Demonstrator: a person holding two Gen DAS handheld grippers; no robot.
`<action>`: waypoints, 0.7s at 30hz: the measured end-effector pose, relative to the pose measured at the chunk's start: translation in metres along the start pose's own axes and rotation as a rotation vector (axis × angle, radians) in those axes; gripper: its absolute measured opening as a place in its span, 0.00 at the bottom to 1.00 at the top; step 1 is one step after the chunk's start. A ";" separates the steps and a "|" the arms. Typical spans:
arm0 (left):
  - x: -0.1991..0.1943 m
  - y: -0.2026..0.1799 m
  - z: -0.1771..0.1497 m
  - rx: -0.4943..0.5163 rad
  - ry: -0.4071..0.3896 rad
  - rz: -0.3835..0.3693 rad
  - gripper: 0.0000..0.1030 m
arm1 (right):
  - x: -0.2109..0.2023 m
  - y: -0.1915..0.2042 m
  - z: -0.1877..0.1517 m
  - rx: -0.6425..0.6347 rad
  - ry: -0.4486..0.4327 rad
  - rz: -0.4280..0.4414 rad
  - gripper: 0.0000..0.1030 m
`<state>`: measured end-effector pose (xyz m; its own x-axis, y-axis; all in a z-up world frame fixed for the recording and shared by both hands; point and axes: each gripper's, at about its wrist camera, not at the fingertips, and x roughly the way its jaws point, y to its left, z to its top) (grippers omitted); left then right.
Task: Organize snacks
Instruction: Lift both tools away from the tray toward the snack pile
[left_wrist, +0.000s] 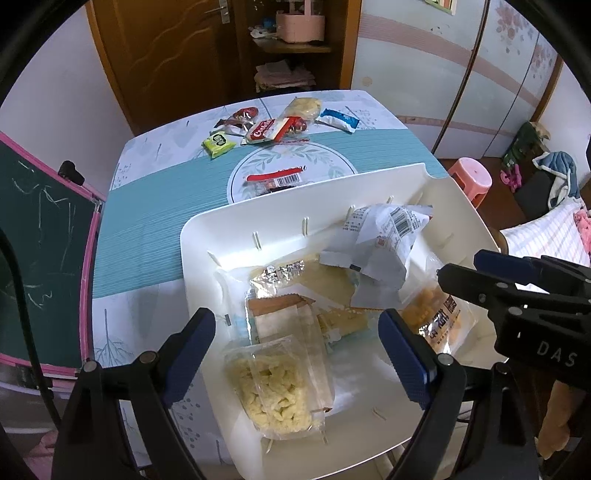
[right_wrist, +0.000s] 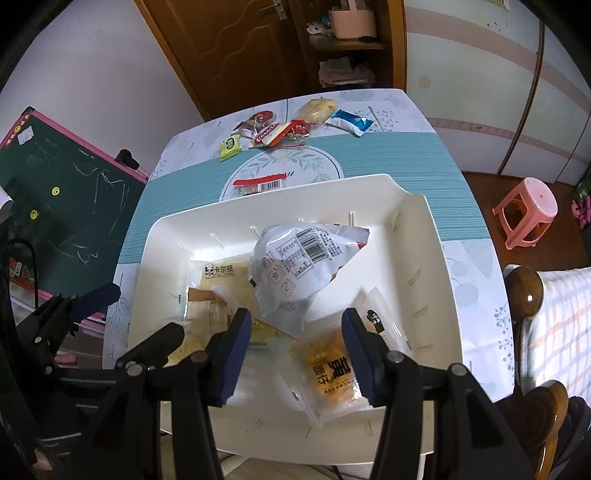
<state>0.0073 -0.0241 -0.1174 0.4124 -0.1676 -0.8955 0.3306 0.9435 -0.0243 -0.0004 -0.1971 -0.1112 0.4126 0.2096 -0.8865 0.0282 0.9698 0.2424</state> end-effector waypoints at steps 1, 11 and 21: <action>-0.002 0.002 0.001 -0.006 -0.008 0.010 0.87 | 0.000 0.000 0.000 0.000 0.000 0.000 0.50; -0.032 0.030 0.031 -0.047 -0.106 0.055 0.87 | -0.013 0.009 0.022 -0.028 -0.047 0.017 0.50; -0.103 0.058 0.110 0.045 -0.333 0.253 0.87 | -0.074 0.046 0.105 -0.188 -0.212 -0.038 0.52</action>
<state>0.0772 0.0167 0.0218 0.7348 -0.0226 -0.6779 0.2173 0.9546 0.2036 0.0659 -0.1815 0.0070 0.5958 0.1610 -0.7868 -0.1136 0.9867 0.1159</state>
